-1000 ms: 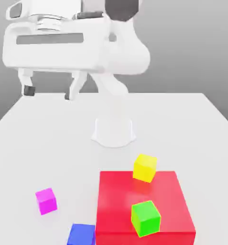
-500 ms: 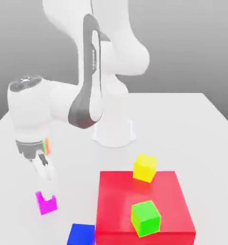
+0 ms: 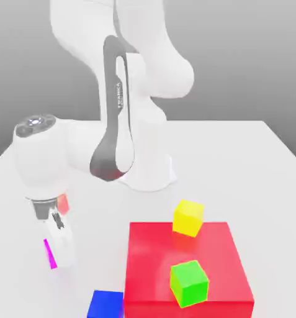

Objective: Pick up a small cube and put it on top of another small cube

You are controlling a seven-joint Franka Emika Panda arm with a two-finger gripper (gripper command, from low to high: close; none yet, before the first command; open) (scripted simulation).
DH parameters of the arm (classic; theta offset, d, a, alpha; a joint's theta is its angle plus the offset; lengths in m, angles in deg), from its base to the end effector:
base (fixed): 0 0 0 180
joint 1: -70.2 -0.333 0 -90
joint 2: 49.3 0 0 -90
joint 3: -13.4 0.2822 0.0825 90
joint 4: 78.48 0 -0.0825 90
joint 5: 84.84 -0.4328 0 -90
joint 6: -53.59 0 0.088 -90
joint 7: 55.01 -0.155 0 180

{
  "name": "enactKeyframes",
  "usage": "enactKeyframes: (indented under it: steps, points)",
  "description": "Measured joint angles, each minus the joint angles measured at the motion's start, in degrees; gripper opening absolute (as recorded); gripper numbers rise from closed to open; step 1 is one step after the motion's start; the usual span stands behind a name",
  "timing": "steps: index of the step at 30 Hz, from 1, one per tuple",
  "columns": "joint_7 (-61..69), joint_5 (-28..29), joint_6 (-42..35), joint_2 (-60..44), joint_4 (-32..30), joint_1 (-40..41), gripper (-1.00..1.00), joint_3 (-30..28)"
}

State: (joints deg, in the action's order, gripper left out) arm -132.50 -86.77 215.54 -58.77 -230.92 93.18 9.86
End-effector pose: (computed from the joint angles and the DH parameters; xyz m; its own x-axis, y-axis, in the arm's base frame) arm 0.3821 -0.1947 0.0572 -0.2722 -0.9622 -0.0001 -0.9622 0.2722 -0.0012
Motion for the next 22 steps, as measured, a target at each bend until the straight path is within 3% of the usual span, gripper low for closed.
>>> enactKeyframes:
  steps: [13, 18, 19, 22]
  points:
    - [24.4, 4.3, -13.9, -1.1, 14.9, -5.2, -1.0, 10.7]
    - [25.9, 6.9, -8.7, -8.7, 17.1, -6.7, -1.0, 10.8]
    - [25.7, 7.3, -7.6, -9.9, 17.2, -6.9, 1.0, 10.6]
    - [25.7, 7.3, -7.6, -9.9, 17.2, -6.9, 1.0, 10.6]
